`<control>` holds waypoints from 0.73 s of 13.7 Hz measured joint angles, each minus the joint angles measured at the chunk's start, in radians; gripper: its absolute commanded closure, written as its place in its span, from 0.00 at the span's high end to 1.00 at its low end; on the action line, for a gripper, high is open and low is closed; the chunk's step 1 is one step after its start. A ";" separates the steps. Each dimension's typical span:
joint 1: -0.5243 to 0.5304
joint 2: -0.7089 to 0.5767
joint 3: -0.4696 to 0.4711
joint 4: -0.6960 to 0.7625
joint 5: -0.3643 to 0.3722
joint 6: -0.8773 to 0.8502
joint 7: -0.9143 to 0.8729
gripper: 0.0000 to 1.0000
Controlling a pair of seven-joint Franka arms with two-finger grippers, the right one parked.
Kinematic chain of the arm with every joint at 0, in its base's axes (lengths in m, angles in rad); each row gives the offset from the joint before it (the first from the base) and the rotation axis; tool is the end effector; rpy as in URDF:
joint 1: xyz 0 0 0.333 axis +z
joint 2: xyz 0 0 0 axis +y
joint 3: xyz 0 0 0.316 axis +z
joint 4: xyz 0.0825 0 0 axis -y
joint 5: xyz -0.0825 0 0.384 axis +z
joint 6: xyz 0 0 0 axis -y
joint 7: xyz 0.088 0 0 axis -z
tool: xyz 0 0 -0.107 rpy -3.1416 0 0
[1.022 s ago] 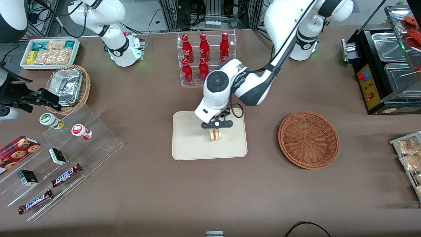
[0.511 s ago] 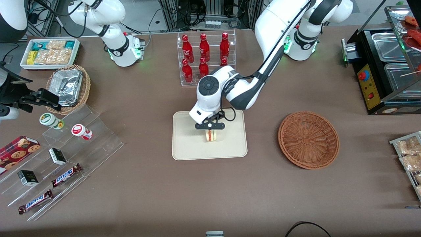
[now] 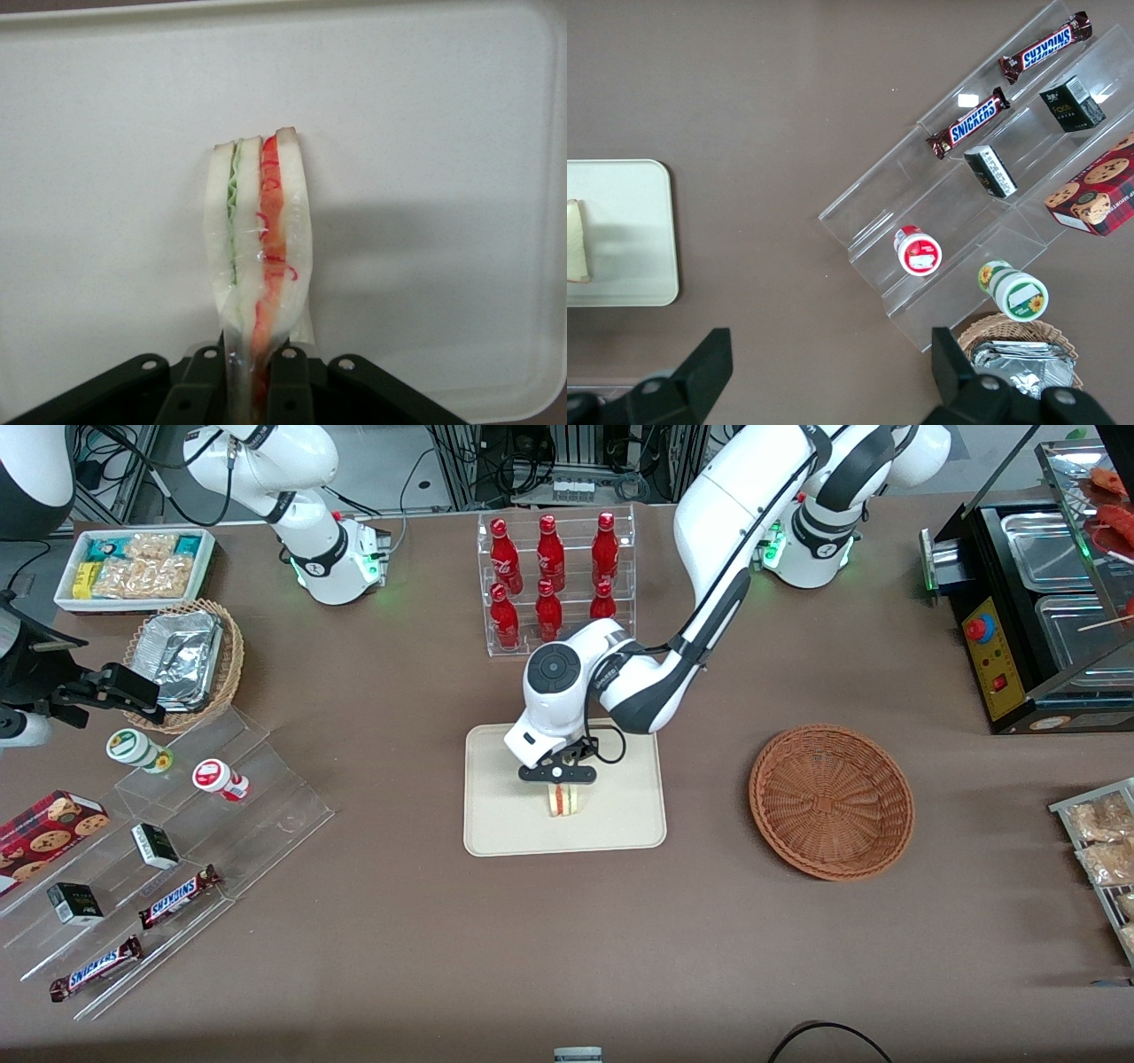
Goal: Place sandwich from basket to tray
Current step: 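Lower the sandwich onto the tray and open the left gripper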
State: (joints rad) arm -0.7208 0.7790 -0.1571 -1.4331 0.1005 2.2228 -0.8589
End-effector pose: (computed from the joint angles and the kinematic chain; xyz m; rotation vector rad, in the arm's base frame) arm 0.4838 -0.5436 0.2351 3.1063 -0.0519 -0.0138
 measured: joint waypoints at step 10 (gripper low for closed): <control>0.001 -0.041 0.006 0.038 0.001 -0.022 -0.011 1.00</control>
State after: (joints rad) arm -0.7202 0.7380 -0.1514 -1.3952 0.1015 2.2012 -0.8700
